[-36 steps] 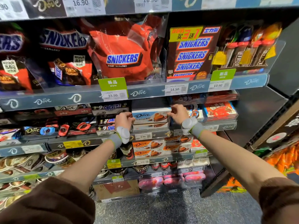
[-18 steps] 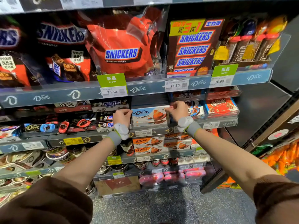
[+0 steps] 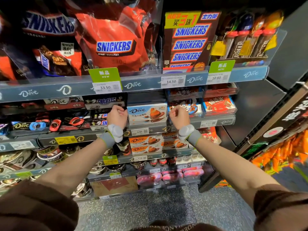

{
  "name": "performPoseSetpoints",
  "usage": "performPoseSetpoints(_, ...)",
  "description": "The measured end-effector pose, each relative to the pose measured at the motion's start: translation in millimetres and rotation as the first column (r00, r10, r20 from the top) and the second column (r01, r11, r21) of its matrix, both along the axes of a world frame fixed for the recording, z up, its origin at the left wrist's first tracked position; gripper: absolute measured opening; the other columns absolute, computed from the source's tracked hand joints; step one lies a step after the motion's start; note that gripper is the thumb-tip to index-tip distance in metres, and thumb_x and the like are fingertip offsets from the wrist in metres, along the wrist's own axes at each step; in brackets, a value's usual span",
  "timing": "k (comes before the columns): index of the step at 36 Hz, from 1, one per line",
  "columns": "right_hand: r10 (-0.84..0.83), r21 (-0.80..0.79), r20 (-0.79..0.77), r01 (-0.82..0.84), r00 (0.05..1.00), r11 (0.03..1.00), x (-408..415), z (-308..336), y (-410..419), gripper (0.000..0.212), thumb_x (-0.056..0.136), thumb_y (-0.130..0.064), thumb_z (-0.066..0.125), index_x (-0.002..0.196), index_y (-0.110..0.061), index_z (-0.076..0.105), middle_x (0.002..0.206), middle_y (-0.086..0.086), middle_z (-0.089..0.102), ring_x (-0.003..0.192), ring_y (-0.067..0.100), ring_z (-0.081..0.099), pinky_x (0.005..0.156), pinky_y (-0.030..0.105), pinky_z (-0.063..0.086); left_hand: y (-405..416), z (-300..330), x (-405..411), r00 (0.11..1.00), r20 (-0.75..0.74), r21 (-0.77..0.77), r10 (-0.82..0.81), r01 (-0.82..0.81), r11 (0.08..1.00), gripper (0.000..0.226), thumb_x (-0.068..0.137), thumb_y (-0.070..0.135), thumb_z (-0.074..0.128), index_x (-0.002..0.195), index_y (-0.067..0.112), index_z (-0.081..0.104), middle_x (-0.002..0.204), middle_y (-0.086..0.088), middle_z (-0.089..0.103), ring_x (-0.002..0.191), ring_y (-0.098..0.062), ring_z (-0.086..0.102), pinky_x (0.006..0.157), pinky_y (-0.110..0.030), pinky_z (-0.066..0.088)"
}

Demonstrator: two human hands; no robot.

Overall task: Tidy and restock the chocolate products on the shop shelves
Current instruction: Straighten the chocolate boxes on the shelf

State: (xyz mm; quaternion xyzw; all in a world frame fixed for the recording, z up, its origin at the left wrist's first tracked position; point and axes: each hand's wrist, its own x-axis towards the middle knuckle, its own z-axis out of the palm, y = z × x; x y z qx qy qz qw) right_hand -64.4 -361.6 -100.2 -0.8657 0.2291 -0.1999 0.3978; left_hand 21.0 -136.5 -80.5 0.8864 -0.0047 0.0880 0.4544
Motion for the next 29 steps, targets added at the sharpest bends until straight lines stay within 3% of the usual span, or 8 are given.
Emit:
performPoseSetpoints(3, 0.001, 0.003, -0.023, -0.001, 1.0, 1.0, -11.1, -10.4, -5.8, 0.017, 0.084, 0.001, 0.054, 0.077, -0.014, 0.059, 0.078, 0.009, 0.064, 0.072, 0.021, 0.056, 0.062, 0.025, 0.04, -4.6, -6.4, -1.7, 1.0, 0.006, -0.016, -0.03, 0.03, 0.999, 0.013, 0.085, 0.021, 0.066, 0.087, 0.011, 0.059, 0.066, 0.001, 0.059, 0.078, -0.029, 0.063, 0.075, -0.036, 0.051)
performPoseSetpoints(6, -0.005, 0.014, -0.029, 0.006, 1.0, 1.0, -16.9, -17.6, -10.7, 0.013, 0.086, -0.004, 0.055, 0.08, -0.013, 0.061, 0.081, 0.01, 0.067, 0.074, 0.021, 0.058, 0.064, 0.027, 0.045, -8.4, -9.2, -4.3, 0.998, 0.006, -0.015, -0.056, 0.056, 0.998, 0.014, 0.086, 0.021, 0.065, 0.09, 0.009, 0.06, 0.059, 0.01, 0.048, 0.067, -0.019, 0.053, 0.073, -0.036, 0.05)
performPoseSetpoints(10, -0.011, 0.021, -0.019, 0.011, 1.0, 1.0, -22.8, -21.8, -19.4, 0.016, 0.085, -0.001, 0.053, 0.079, -0.013, 0.061, 0.078, 0.007, 0.066, 0.071, 0.019, 0.058, 0.063, 0.028, 0.047, -15.1, -11.1, -7.9, 0.994, 0.015, -0.022, -0.111, 0.111, 0.994, 0.014, 0.086, 0.02, 0.065, 0.091, 0.007, 0.059, 0.06, 0.01, 0.048, 0.059, -0.013, 0.048, 0.068, -0.03, 0.046)
performPoseSetpoints(14, -0.041, 0.031, -0.014, 0.042, 0.999, 0.999, -31.7, -21.6, -18.1, 0.016, 0.085, 0.002, 0.047, 0.085, 0.0, 0.063, 0.08, 0.014, 0.067, 0.071, 0.021, 0.056, 0.061, 0.024, 0.039, -19.8, -20.8, -13.2, 0.985, 0.049, -0.012, -0.166, 0.167, 0.986, 0.004, 0.085, 0.012, 0.059, 0.087, 0.008, 0.059, 0.061, 0.009, 0.049, 0.063, -0.029, 0.052, 0.065, -0.035, 0.047)
performPoseSetpoints(18, -0.092, 0.008, -0.053, 0.093, 0.994, 0.996, -38.0, -33.1, -17.4, 0.016, 0.085, -0.002, 0.047, 0.084, -0.006, 0.062, 0.075, 0.007, 0.062, 0.071, 0.021, 0.056, 0.06, 0.024, 0.038, -22.7, -31.2, -21.6, 0.968, -0.002, 0.05, -0.249, 0.249, 0.967, 0.001, 0.086, 0.013, 0.055, 0.086, 0.012, 0.056, 0.066, 0.003, 0.054, 0.068, -0.03, 0.056, 0.061, -0.033, 0.044)
performPoseSetpoints(22, -0.1, -0.089, -0.073, 0.093, 0.992, 0.992, -36.9, -25.4, -23.5, 0.014, 0.092, -0.008, 0.049, 0.09, -0.006, 0.063, 0.089, 0.01, 0.066, 0.077, 0.024, 0.06, 0.065, 0.031, 0.049, -25.9, -35.5, -18.1, 0.956, -0.038, 0.059, -0.292, 0.293, 0.954, 0.005, 0.084, 0.012, 0.052, 0.083, 0.015, 0.057, 0.08, -0.013, 0.067, 0.081, -0.038, 0.064, 0.07, -0.042, 0.053)
performPoseSetpoints(25, -0.113, -0.279, -0.094, 0.083, 0.989, 0.957, -29.8, -10.9, -34.6, 0.018, 0.095, -0.009, 0.047, 0.104, -0.004, 0.061, 0.109, 0.015, 0.06, 0.099, 0.03, 0.057, 0.077, 0.037, 0.049, -26.8, -33.5, -13.2, 0.938, -0.052, 0.037, -0.342, 0.344, 0.938, 0.005, 0.085, 0.013, 0.056, 0.085, 0.014, 0.06, 0.081, -0.011, 0.068, 0.08, -0.037, 0.064, 0.071, -0.041, 0.054)
performPoseSetpoints(29, 0.013, -0.537, -0.181, -0.11, 0.983, 0.836, -21.8, 10.1, -53.6, 0.05, 0.081, 0.013, 0.05, 0.127, -0.006, 0.054, 0.13, 0.013, 0.052, 0.124, 0.03, 0.044, 0.096, 0.04, 0.042, -26.0, -29.2, -8.9, 0.923, -0.037, 0.037, -0.383, 0.384, 0.923, 0.004, 0.086, 0.01, 0.055, 0.087, 0.012, 0.058, 0.078, -0.007, 0.064, 0.068, -0.027, 0.059, 0.069, -0.033, 0.051)
